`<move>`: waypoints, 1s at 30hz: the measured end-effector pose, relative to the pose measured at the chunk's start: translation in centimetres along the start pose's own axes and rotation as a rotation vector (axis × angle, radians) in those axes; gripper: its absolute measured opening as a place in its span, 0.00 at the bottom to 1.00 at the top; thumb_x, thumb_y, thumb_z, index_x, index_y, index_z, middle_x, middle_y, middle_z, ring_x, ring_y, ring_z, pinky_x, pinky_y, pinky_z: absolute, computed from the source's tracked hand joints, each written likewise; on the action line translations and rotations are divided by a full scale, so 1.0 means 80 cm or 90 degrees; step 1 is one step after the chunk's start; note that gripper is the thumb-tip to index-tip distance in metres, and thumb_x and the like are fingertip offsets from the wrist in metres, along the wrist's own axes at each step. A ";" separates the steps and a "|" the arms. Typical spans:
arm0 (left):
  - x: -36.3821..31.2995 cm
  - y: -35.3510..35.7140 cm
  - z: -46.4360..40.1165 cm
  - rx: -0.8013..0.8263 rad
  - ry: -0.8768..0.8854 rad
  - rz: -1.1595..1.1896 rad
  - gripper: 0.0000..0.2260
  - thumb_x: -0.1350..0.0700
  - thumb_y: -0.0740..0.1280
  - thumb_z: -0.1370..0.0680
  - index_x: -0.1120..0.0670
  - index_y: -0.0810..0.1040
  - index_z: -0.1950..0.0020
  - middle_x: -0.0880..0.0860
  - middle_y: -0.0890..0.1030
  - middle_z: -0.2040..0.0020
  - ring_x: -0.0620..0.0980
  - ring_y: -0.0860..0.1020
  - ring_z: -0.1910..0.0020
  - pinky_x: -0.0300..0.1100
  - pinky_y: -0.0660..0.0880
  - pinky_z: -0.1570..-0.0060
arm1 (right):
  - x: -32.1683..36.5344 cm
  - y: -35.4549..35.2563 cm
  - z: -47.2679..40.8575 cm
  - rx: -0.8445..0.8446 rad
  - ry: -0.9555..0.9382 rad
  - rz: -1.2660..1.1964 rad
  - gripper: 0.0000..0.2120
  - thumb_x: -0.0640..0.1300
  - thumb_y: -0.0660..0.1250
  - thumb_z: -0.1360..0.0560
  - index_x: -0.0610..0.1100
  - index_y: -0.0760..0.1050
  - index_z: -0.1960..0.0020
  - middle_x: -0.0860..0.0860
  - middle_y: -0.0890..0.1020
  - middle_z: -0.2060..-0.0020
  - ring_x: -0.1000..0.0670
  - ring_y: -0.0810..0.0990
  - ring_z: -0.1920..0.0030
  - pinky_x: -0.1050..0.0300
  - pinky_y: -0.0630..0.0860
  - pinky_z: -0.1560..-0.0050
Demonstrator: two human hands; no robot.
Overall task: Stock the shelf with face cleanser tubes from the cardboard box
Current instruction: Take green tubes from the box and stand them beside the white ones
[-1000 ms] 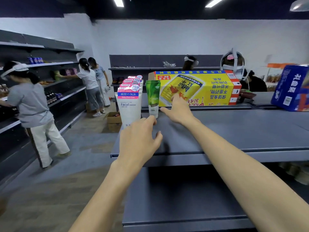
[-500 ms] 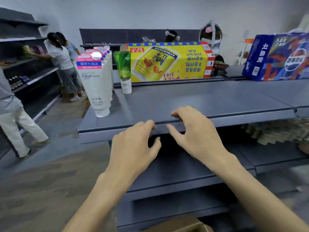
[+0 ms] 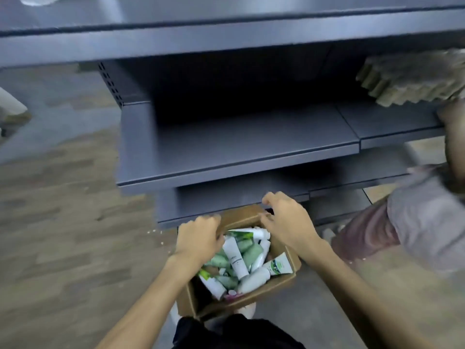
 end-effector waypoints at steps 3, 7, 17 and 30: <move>0.014 0.053 0.016 0.108 -0.052 0.003 0.11 0.47 0.63 0.25 0.48 0.74 0.45 0.52 0.82 0.44 0.58 0.80 0.44 0.49 0.76 0.49 | -0.026 0.048 0.007 0.093 0.025 0.035 0.13 0.51 0.66 0.22 0.46 0.73 0.41 0.49 0.76 0.48 0.44 0.79 0.49 0.54 0.71 0.59; 0.023 0.104 0.041 0.199 -0.100 -0.015 0.13 0.47 0.63 0.23 0.49 0.74 0.40 0.54 0.80 0.41 0.58 0.80 0.42 0.49 0.76 0.46 | -0.054 0.101 0.010 0.183 0.044 0.063 0.13 0.49 0.66 0.22 0.44 0.72 0.41 0.46 0.74 0.38 0.39 0.80 0.49 0.51 0.74 0.59; 0.003 0.145 0.073 0.205 -0.150 0.015 0.10 0.49 0.61 0.23 0.50 0.71 0.43 0.53 0.81 0.45 0.59 0.80 0.45 0.47 0.74 0.53 | -0.071 0.191 -0.050 0.243 0.006 0.124 0.16 0.43 0.64 0.21 0.44 0.70 0.34 0.44 0.76 0.41 0.42 0.73 0.35 0.49 0.75 0.44; 0.012 0.165 0.082 0.185 -0.164 0.086 0.08 0.49 0.61 0.22 0.50 0.71 0.45 0.52 0.81 0.48 0.58 0.81 0.50 0.46 0.75 0.56 | -0.081 0.233 -0.075 0.279 -0.059 0.281 0.17 0.33 0.61 0.23 0.40 0.69 0.34 0.43 0.79 0.42 0.42 0.80 0.42 0.51 0.77 0.49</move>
Point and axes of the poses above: each hand's wrist, its own z-axis away from the middle knuckle, its own y-axis out of the palm, x = y × z, the point moved 2 cm from there along -z, towards the middle knuckle
